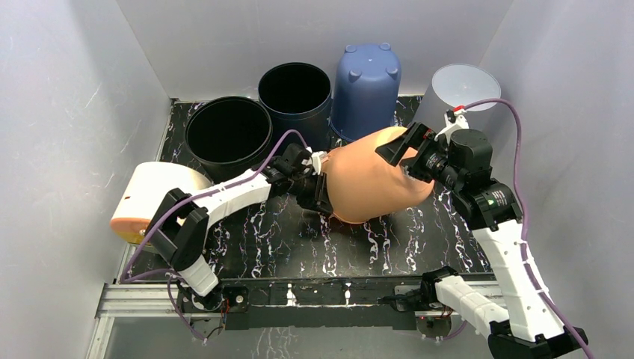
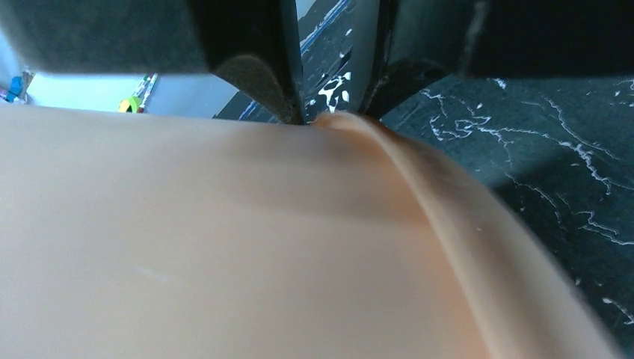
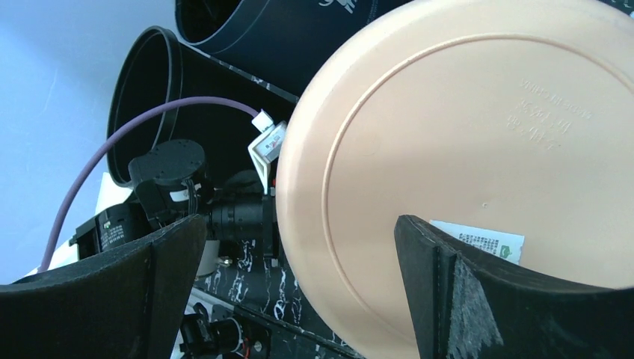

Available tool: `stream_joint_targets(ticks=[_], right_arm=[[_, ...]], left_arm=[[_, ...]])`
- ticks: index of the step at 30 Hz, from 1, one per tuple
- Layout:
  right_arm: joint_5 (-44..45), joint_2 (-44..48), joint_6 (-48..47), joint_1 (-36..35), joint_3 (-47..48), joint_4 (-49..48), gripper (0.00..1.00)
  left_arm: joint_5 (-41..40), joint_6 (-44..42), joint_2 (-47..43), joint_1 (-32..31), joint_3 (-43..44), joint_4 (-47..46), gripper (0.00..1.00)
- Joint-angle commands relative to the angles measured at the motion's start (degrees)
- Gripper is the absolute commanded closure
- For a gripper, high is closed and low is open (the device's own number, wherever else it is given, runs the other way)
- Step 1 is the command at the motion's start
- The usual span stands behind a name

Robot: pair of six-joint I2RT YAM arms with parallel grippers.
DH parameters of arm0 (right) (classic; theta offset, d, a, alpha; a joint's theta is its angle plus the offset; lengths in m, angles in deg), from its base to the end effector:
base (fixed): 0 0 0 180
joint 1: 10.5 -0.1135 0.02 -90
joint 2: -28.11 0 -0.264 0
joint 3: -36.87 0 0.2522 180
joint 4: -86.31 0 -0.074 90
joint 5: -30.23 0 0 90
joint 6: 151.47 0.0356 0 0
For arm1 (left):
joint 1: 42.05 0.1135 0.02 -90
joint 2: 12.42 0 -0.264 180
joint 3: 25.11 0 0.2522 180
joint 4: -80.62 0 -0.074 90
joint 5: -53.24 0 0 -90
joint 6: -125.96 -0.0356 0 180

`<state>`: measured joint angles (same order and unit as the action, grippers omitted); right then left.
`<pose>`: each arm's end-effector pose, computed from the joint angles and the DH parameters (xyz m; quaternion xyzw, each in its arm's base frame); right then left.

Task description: Turn the large container upside down

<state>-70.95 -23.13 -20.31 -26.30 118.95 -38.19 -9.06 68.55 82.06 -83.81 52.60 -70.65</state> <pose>0.1619 0.0530 0.4032 0.1326 0.8289 0.3283 0.4331 0.2546 -0.2495 0.2287 0.1622 0.8885 -0.3987 0.1591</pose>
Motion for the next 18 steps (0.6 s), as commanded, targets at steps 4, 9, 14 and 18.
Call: stream_joint_targets(ticks=[4, 9, 14, 18], right_arm=[[-4.12, -4.26, 2.16, -1.08, -2.13, -2.80, 0.02], [-5.25, -6.82, 3.04, -1.60, -2.22, -5.14, 0.02], [-3.85, -7.98, 2.51, -2.03, -2.27, -5.33, 0.02], [-1.49, -8.29, 1.21, -2.05, -0.37, -3.81, 0.02]], left_arm=[[2.74, -3.01, -8.84, -2.07, -0.94, -1.66, 0.44], [-0.68, -5.36, -12.16, -2.10, 0.93, 5.19, 0.21], [-3.56, -7.02, -17.09, -2.10, 3.54, 13.47, 0.15], [-6.69, -8.30, -19.70, -2.08, 7.70, 19.69, 0.12]])
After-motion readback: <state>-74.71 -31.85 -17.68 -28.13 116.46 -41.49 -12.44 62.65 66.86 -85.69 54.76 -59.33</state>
